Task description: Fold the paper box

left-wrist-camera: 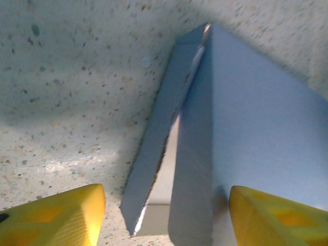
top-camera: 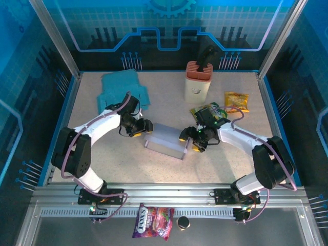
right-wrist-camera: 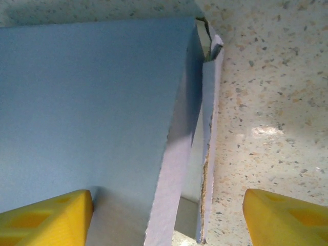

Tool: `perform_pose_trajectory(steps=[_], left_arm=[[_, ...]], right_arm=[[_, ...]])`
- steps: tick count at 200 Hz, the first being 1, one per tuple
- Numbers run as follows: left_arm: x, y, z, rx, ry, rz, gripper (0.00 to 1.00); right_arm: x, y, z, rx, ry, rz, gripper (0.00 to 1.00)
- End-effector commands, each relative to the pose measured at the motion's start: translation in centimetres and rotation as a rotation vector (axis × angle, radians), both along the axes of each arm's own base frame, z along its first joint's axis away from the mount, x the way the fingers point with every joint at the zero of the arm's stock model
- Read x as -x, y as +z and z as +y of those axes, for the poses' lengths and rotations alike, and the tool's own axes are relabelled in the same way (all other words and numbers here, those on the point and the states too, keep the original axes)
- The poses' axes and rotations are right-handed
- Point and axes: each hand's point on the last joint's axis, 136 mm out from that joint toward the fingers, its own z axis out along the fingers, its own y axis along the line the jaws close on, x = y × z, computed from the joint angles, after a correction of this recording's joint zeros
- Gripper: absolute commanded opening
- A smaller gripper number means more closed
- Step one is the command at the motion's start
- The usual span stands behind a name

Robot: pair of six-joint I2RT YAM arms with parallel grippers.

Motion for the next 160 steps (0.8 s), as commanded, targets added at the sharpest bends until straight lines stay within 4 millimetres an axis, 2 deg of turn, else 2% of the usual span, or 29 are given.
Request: perform_pose_trajectory(steps=[1,37,101,160], left_arm=[[0.4,-0.9,-0.1,0.026,-0.033,-0.005,0.63],[1.2,-2.0,0.0,0.03,-0.04,0.008,0.58],[1.9,-3.4,-0.2,0.052,-0.035,0.021,0.53],[2.1,-3.5,-0.4,0.065,-0.03,0.013,0.46]], right_arm=[[0.9,-1.2,0.1,0.011,0.035,0.026,0.76],[1.2,-2.0,-0.1,0.027,0.047,0.036,0.72],[1.5,-3.2,-0.3,0.042,0.066,0.045,0.53],[1.2,-3.6,-0.2,0.05,0.089,0.042,0.39]])
